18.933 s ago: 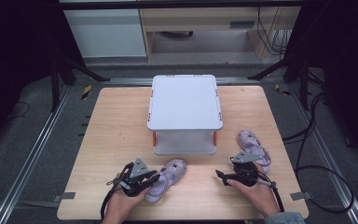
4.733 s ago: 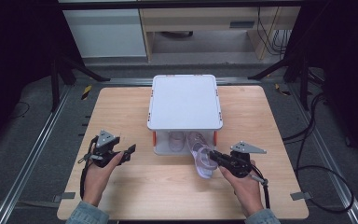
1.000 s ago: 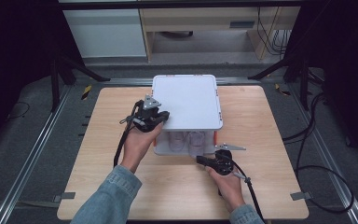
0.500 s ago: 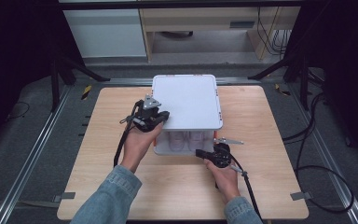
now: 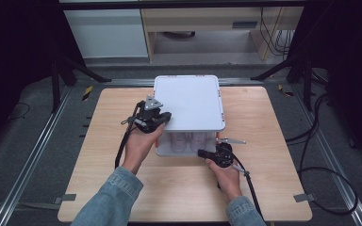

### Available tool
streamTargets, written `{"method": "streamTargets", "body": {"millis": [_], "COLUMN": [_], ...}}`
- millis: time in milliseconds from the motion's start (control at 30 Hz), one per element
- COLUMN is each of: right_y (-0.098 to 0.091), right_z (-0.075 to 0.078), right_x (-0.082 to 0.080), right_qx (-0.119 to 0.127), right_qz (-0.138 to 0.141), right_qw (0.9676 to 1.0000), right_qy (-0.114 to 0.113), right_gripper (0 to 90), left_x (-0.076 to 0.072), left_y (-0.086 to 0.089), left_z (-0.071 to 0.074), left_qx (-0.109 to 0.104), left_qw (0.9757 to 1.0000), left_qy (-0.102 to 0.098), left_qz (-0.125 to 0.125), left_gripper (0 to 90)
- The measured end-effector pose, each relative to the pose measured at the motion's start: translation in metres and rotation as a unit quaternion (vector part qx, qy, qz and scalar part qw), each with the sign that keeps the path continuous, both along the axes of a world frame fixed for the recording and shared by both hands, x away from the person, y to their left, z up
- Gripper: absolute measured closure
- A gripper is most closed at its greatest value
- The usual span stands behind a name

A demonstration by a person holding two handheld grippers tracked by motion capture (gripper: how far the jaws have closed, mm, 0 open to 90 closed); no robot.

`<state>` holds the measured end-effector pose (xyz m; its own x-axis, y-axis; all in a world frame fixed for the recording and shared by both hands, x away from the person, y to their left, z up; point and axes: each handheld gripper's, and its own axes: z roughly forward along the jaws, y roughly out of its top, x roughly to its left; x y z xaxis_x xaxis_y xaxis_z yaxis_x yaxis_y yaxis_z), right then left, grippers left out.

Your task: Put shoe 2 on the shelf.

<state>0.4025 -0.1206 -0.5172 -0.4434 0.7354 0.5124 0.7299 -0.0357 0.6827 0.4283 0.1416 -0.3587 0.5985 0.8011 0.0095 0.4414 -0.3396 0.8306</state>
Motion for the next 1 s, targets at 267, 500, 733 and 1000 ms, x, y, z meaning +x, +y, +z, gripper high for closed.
{"method": "streamTargets", "body": {"millis": [267,500,733,1000], "right_y": [0.0,-0.002,-0.003,-0.006], "right_z": [0.002,0.005,0.009,0.017], "right_x": [0.0,-0.001,-0.003,-0.008], "right_qx": [0.004,0.008,0.007,-0.004], "right_qz": [0.003,0.009,0.014,0.012], "right_qw": [1.0,0.9998,0.9996,0.9992], "right_qy": [-0.003,-0.012,-0.022,-0.037], "right_gripper": [83.7,74.9,66.8,42.4], "left_x": [0.0,0.0,-0.003,-0.011], "left_y": [0.0,0.002,0.004,0.012], "left_z": [0.0,0.0,0.003,0.01], "left_qx": [-0.001,-0.007,-0.021,-0.03], "left_qw": [1.0,1.0,0.9996,0.9989], "left_qy": [-0.002,-0.001,-0.013,-0.032], "left_qz": [0.001,0.006,0.009,0.014], "left_gripper": [85.3,82.5,67.4,27.8]}}
